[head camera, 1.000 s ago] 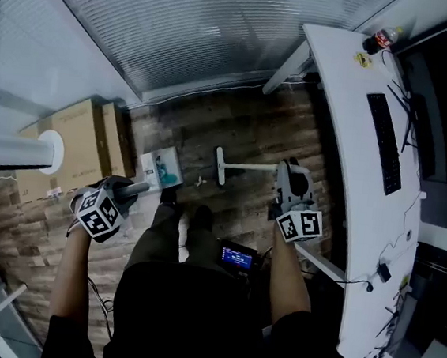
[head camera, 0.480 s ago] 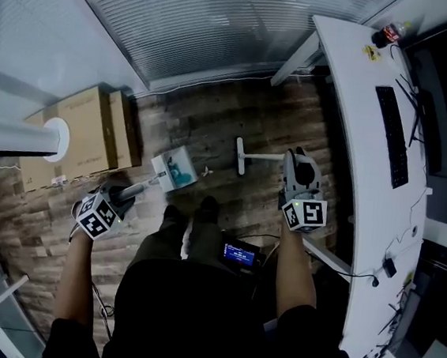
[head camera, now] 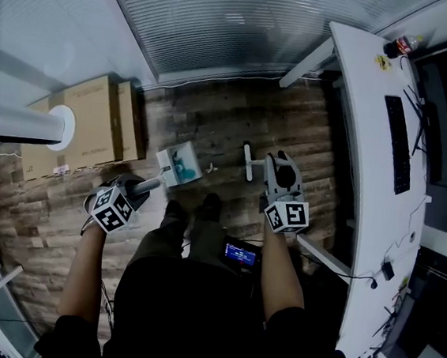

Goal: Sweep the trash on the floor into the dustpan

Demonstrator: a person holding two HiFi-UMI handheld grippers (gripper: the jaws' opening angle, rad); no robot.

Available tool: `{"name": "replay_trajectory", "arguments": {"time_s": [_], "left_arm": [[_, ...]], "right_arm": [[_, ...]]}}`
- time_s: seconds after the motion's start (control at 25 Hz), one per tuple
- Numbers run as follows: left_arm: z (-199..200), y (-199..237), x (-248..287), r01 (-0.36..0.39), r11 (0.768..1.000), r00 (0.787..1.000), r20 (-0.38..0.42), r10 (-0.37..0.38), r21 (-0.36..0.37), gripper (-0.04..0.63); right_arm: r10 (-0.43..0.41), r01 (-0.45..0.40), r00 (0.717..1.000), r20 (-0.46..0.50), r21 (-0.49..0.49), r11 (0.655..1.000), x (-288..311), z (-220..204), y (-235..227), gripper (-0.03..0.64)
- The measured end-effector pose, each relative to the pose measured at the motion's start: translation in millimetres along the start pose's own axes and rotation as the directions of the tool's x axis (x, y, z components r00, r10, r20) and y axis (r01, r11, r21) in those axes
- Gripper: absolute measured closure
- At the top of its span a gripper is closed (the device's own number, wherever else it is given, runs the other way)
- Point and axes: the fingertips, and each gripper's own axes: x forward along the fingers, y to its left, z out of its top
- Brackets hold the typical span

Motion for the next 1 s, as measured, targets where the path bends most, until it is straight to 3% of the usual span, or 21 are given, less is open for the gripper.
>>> {"name": "replay_trajectory", "arguments": {"time_s": [0.24,0.44,0.68,1.0], "left_arm": [[-1,2,4,0.009,0.999,1.0,-0.011,-0.008,0.034,0.503],[-5,8,2,0.007,1.0,1.0,-0.017,-0.007,0.024,0.508],[-7,10,0,0.016,1.0,1.0,-0.023,-0.016,0.012,0.509],[-12,6,-1,0.044,0.999,0.999,-0.022,-0.044,0.013,0.511]], "right_arm": [[-0.037,0.037,0.999,-0.001,0.142,0.989,1,-4,29,0.485],[0.006,-0.003,1.0,-0.017,0.174,0.985,5,-12,67,0.477],[-0.008,-0.004,0.999,0.045,0.261,0.965,7,1,89,0.477],[0.064,-0.103,0.991,0.121,0.349,0.931,17,6,129,0.479]]}}
